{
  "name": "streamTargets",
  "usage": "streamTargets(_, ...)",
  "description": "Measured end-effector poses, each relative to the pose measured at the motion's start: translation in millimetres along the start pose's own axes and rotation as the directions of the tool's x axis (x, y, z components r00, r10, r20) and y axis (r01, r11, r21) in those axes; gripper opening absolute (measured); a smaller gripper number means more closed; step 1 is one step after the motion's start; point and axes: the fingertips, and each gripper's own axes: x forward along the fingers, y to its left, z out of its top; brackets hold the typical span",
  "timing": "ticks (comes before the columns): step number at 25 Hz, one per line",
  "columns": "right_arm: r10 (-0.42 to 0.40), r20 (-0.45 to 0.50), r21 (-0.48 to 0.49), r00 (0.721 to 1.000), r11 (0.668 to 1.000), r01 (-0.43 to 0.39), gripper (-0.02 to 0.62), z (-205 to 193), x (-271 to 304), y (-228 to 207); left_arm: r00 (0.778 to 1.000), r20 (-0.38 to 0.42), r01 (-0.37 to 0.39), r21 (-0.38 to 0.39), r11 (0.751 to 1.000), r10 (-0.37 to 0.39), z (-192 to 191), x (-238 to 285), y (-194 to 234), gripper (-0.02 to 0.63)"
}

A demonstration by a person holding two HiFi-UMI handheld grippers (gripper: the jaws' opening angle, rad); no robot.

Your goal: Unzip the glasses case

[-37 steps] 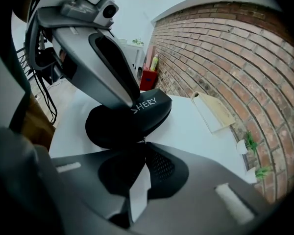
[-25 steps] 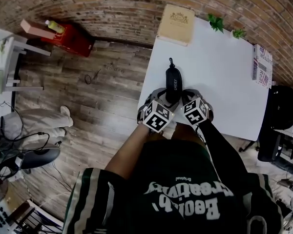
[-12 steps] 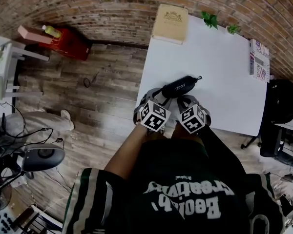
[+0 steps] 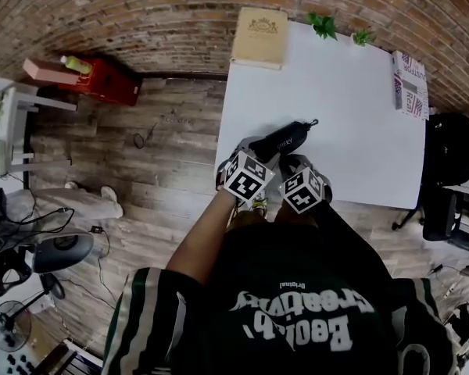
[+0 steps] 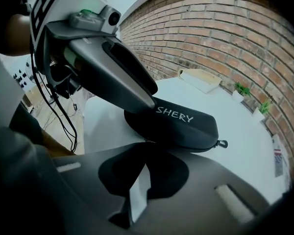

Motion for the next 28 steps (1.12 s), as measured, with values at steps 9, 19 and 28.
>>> streamTargets(9,-0.021,0.001,0.042,1.0,0.999,0.02,0.015,-3.9,0.0,-6.3,1.0,0.017,0.009,-0.029,1.0,-0.008,-0.7,1.9,1.3,0.189)
streamTargets(19,-0.046,-0.011,0.044,0.999,0.998,0.046,0.015,-6.6,-1.8,-12.9,1.0,0.018,0.007,-0.034,0.999,-0.007,-0.4,0.9,1.5,0.19)
streamTargets(28,-0.077,-0.014,0.065,0.997,0.995,0.077,0.014,-11.8,-4.2,-23.3,1.0,0.019,0.005,-0.031,1.0,-0.004,-1.0,0.9,1.2,0.19)
